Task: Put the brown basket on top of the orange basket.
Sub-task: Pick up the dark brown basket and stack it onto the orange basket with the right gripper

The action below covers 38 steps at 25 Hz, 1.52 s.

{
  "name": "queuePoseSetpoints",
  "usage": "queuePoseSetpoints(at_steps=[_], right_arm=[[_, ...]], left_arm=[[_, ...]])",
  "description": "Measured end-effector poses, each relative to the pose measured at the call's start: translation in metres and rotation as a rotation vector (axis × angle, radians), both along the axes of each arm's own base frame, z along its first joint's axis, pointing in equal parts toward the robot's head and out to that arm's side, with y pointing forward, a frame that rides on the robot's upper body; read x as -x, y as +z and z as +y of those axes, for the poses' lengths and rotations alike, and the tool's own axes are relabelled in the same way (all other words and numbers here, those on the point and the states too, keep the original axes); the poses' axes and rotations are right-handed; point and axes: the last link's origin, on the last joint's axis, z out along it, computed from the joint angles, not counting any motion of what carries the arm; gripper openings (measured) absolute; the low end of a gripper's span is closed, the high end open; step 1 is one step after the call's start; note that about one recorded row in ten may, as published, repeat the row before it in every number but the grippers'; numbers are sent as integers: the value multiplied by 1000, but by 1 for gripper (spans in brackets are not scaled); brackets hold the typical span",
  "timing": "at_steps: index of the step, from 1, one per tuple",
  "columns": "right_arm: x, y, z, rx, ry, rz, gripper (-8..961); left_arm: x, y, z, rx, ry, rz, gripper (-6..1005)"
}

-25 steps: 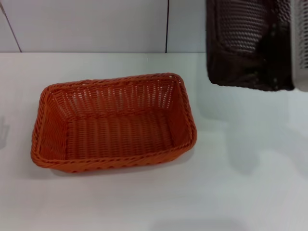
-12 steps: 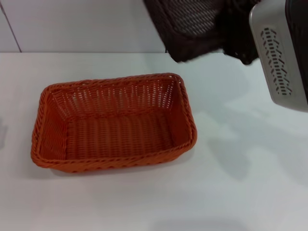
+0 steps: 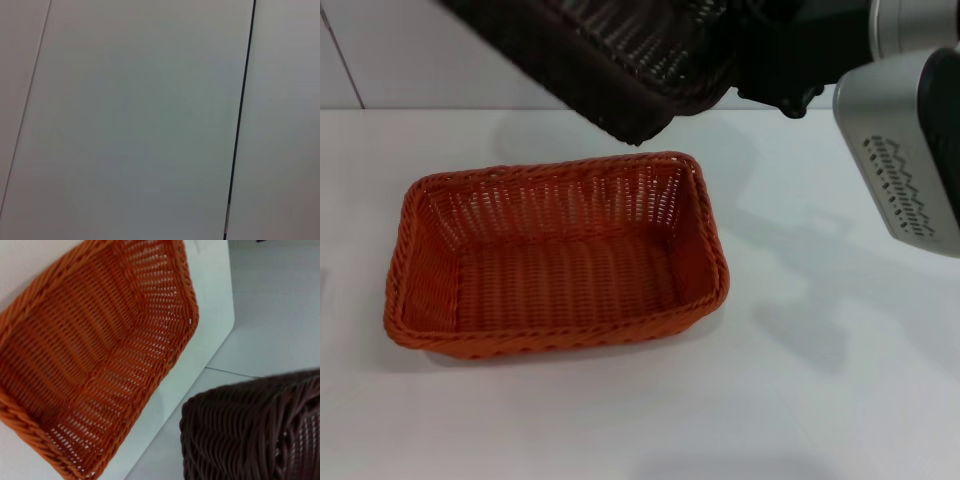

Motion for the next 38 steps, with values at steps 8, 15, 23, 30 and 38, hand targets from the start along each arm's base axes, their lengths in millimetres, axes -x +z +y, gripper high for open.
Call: queuePoseSetpoints(at_steps=[8, 15, 23, 30, 38], right_arm=[[-10, -11, 12, 54, 133, -16, 149], [-30, -15, 23, 87, 145, -27, 150], [-51, -19, 27, 115, 124, -51, 150], [-59, -29, 24, 150, 136, -75, 151], [-63, -42, 20, 188, 131, -92, 170]], left_arm=[[2, -2, -6, 1, 10, -7, 774], [6, 6, -9, -41, 28, 5, 773], [12, 20, -9, -107, 69, 33, 773], [11, 21, -9, -115, 65, 38, 773], [12, 20, -14, -116, 67, 38, 773]])
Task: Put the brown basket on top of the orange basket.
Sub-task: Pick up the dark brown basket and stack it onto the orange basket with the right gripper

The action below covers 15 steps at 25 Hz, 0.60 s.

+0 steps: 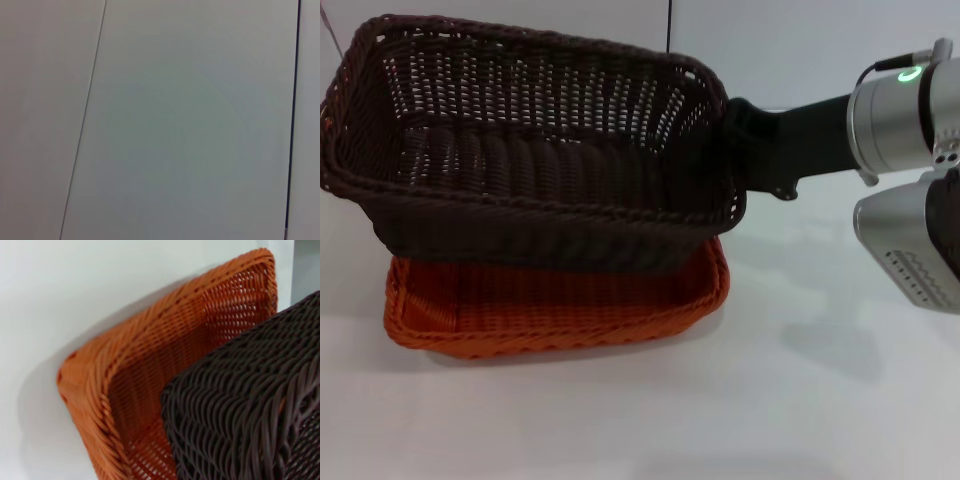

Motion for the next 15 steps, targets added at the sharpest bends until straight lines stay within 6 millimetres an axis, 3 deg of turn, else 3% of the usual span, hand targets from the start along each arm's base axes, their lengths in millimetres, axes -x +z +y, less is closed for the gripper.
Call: queuePoseSetpoints(at_steps=[15], right_arm=[[-18, -19, 3, 14, -43, -14, 205]], left_arm=[[0, -1, -3, 3, -2, 3, 773]])
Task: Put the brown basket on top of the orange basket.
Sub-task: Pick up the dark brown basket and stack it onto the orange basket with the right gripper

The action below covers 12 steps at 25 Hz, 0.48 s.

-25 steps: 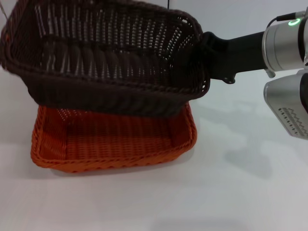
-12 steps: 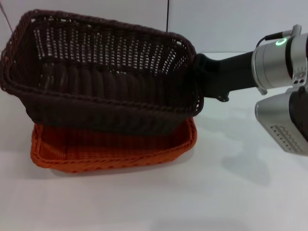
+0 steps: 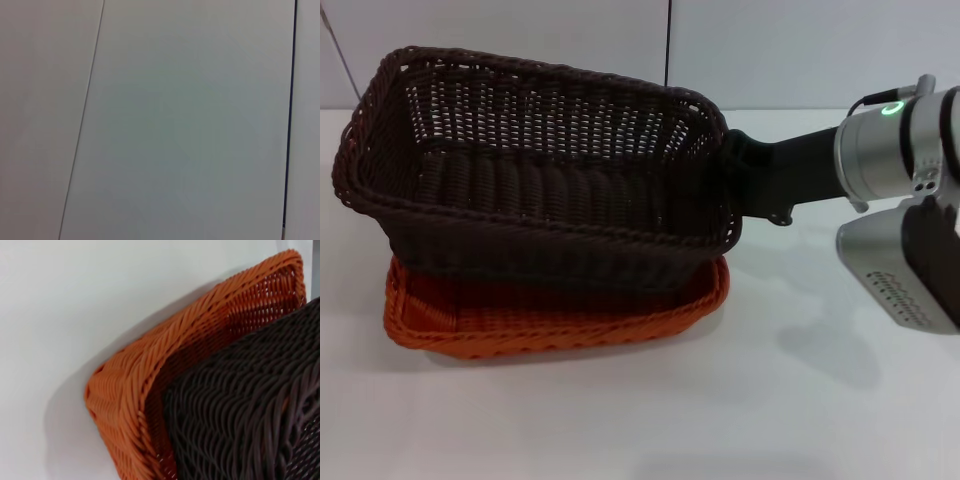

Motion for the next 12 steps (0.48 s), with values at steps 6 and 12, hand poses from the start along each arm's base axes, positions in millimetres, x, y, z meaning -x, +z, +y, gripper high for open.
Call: queuePoseSetpoints(at_steps=[6, 12], right_arm=[[-2, -7, 0, 3, 6, -16, 218], [1, -10, -2, 11, -12, -5, 232]], left_arm=[[-1, 0, 0, 1, -3, -1, 773], [0, 0, -1, -3, -2, -11, 772]])
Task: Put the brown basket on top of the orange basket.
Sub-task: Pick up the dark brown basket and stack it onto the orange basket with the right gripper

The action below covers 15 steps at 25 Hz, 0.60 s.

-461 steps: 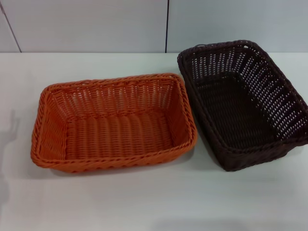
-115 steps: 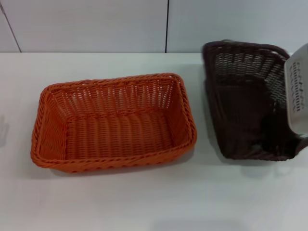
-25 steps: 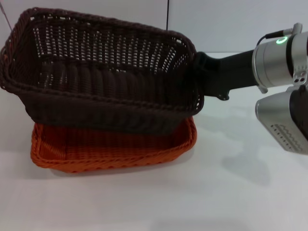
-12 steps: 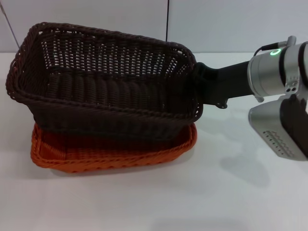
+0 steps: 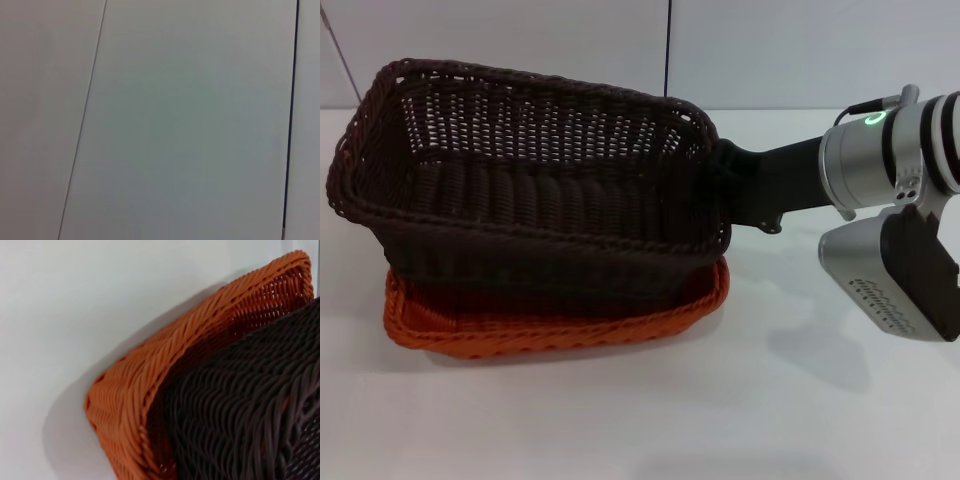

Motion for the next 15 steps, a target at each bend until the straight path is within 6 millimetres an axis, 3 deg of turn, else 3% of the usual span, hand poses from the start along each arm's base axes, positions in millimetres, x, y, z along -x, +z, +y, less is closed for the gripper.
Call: queuePoseSetpoints(at_steps=[12, 15], right_arm=[[-9, -12, -5, -31, -3, -3, 260], [-11, -10, -10, -41, -3, 0, 357]], left_arm=[[1, -1, 0, 4, 7, -6, 772], [1, -1, 1, 7, 8, -10, 772]])
